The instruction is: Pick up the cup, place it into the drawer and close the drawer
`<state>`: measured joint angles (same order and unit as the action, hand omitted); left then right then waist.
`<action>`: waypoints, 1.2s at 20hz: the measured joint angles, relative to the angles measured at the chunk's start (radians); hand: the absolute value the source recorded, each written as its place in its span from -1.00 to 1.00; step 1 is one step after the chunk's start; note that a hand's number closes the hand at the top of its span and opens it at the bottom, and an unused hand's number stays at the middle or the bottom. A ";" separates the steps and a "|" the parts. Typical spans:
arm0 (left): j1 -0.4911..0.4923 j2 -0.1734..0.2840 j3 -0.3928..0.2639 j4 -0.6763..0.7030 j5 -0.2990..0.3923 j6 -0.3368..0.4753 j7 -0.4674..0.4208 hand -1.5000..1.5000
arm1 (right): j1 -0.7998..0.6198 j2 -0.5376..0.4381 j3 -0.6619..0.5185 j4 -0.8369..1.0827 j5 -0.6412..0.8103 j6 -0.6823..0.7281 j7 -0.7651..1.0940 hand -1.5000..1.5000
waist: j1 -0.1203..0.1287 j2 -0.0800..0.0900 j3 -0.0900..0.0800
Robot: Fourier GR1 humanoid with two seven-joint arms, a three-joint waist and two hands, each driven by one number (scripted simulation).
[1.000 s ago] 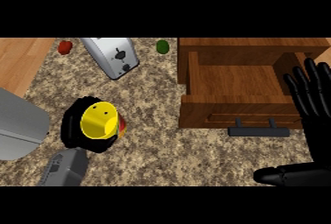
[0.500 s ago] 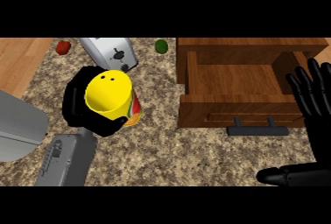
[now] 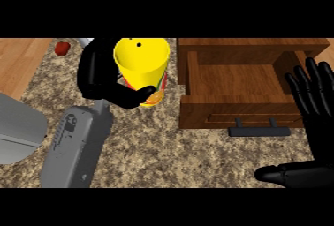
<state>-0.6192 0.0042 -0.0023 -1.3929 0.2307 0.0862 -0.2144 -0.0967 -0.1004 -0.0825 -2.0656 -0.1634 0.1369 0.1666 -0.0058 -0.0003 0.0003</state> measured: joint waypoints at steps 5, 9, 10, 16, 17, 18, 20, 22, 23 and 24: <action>-0.131 -0.003 -0.046 0.073 -0.017 0.092 0.041 1.00 | 0.022 0.010 0.010 -0.013 0.003 0.001 -0.005 -1.00 | -0.004 0.000 0.000; -0.229 -0.001 -0.054 0.146 -0.016 0.126 0.077 1.00 | 0.039 0.009 0.011 -0.023 0.004 0.006 -0.005 -1.00 | -0.006 0.001 0.000; -0.249 0.003 -0.045 0.171 -0.017 0.121 0.078 1.00 | 0.033 0.006 0.005 -0.020 0.002 0.006 -0.005 -1.00 | -0.005 0.001 0.000; -0.367 -0.002 -0.102 0.330 0.000 0.203 0.061 1.00 | 0.008 0.004 -0.007 0.036 0.002 0.014 -0.037 -1.00 | -0.010 0.002 0.000; -0.384 -0.003 -0.101 0.371 0.006 0.203 0.042 1.00 | -0.002 0.002 -0.010 0.035 0.002 0.010 -0.028 -1.00 | -0.011 0.003 0.000; -0.396 -0.003 -0.126 0.394 0.026 0.227 0.033 1.00 | 0.000 0.003 -0.005 0.039 0.004 0.012 -0.031 -1.00 | -0.013 0.003 0.000; -0.447 -0.003 -0.146 0.463 0.057 0.254 0.013 1.00 | -0.006 -0.003 -0.014 0.053 -0.003 0.019 -0.038 -1.00 | -0.018 0.004 0.000; -0.480 -0.004 -0.151 0.533 0.074 0.257 -0.018 1.00 | 0.006 0.001 -0.009 0.038 -0.004 0.020 -0.038 -1.00 | -0.021 0.005 0.000; -0.495 -0.004 -0.159 0.568 0.091 0.261 -0.035 1.00 | 0.008 0.001 -0.010 0.047 -0.001 0.023 -0.046 -1.00 | -0.023 0.005 0.000; -0.508 -0.004 -0.170 0.604 0.106 0.267 -0.054 1.00 | 0.012 -0.003 -0.014 0.049 -0.004 0.030 -0.054 -1.00 | -0.026 0.006 0.000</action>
<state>-1.1267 0.0004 -0.1725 -0.7887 0.3370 0.3536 -0.2689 -0.0846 -0.1039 -0.0968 -2.0163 -0.1675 0.1666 0.1130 -0.0321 0.0062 0.0005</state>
